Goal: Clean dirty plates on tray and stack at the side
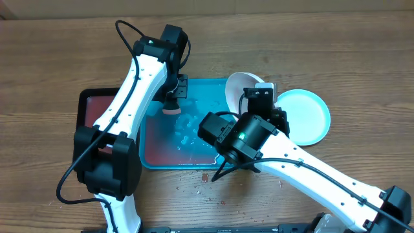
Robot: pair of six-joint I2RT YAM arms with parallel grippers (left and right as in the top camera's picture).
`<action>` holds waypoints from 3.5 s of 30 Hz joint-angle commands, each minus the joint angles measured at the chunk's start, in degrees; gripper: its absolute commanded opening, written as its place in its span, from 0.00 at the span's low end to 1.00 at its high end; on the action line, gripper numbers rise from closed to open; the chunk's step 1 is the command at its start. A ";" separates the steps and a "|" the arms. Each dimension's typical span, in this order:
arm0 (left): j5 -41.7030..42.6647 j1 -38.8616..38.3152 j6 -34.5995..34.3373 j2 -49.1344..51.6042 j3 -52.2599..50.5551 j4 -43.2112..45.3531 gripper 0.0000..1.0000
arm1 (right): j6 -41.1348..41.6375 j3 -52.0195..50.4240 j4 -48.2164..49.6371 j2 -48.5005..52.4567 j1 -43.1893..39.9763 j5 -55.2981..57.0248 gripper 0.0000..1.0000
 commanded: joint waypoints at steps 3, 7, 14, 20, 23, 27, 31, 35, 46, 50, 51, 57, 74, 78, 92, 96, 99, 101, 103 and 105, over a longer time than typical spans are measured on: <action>0.70 -0.17 -0.98 0.31 0.37 0.20 0.04 | 3.15 2.84 -0.87 -0.70 3.21 6.36 0.04; 0.70 -0.17 -0.98 0.31 0.37 0.20 0.04 | 3.17 4.35 -2.49 -0.70 5.75 9.03 0.04; 0.70 -0.17 -0.98 0.31 0.37 0.20 0.04 | 3.15 6.32 -5.29 -0.74 9.62 12.68 0.04; 0.68 -0.17 -0.96 0.31 0.37 0.20 0.05 | 4.22 6.34 -6.23 -0.90 10.45 13.66 0.04; 0.68 -0.17 -0.98 0.31 0.37 0.20 0.04 | 4.22 6.34 -6.23 -0.98 10.45 14.14 0.04; 0.68 -0.17 -0.96 0.31 0.37 0.20 0.04 | 5.46 6.34 -6.23 -1.01 10.43 14.10 0.04; 0.70 -0.17 -0.96 0.31 0.37 0.20 0.04 | 10.10 6.32 -6.01 -1.01 9.97 10.60 0.04; 0.70 -0.17 -0.98 0.31 0.37 0.22 0.04 | 12.94 6.08 -4.20 -0.87 6.62 0.02 0.04; 0.68 -0.07 -0.96 0.28 0.37 0.11 0.04 | -11.43 -3.67 16.68 -0.90 -9.60 -33.35 0.04; 0.66 0.04 -0.96 0.22 0.39 -1.01 0.04 | -16.13 -3.65 19.47 -1.49 -15.32 -42.71 0.04; 0.68 0.04 -0.94 0.15 0.39 -1.36 0.04 | -17.57 -3.65 20.09 -1.62 -17.03 -45.22 0.04; 0.39 0.28 -0.92 -0.92 0.39 -2.34 0.04 | -26.64 -3.67 21.62 -1.66 -30.73 -59.52 0.04; -2.86 2.32 -1.22 -16.20 0.39 -2.49 0.04 | -31.93 -24.70 33.70 -1.64 -65.64 -66.16 0.04; -5.55 2.97 -1.29 -19.41 0.39 -3.67 0.04 | -31.93 -26.25 36.61 -1.64 -67.19 -65.94 0.04; -5.44 10.69 -1.64 -27.61 0.39 -7.23 0.04 | -31.95 -22.86 34.95 -1.66 -67.56 -70.86 0.77; -5.40 11.02 -2.71 -27.58 -1.38 -9.51 0.04 | -33.66 -15.58 30.47 -1.99 -65.46 -75.71 0.77; -5.40 13.05 -3.21 -27.63 -4.94 -9.57 0.04 | -35.43 -11.21 28.20 -2.82 -62.62 -76.02 0.77; -5.35 15.45 -3.61 -27.71 -7.96 -9.14 0.04 | -36.59 -8.96 27.15 -3.34 -60.61 -76.02 0.77; -5.03 18.60 -3.56 -27.76 -11.56 -7.48 0.05 | -37.09 -7.52 26.80 -3.87 -58.64 -76.02 0.77; -3.89 22.34 -3.50 -27.74 -15.41 -4.61 0.04 | -37.07 -7.06 26.99 -4.35 -56.87 -76.02 0.78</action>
